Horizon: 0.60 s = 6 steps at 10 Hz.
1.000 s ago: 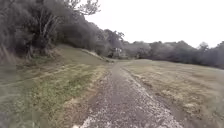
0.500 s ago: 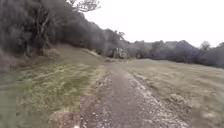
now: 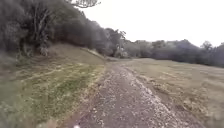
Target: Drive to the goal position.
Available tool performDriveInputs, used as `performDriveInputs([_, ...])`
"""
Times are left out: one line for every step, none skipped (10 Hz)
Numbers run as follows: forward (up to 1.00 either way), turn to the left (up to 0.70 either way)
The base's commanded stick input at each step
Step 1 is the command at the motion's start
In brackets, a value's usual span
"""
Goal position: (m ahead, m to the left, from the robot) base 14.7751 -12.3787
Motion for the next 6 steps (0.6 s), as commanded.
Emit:
performDriveInputs([0.60, -0.04])
performDriveInputs([0.60, 0.00])
performDriveInputs([0.60, 0.00])
performDriveInputs([0.60, 0.00])
performDriveInputs([0.60, 0.00])
performDriveInputs([0.60, 0.00])
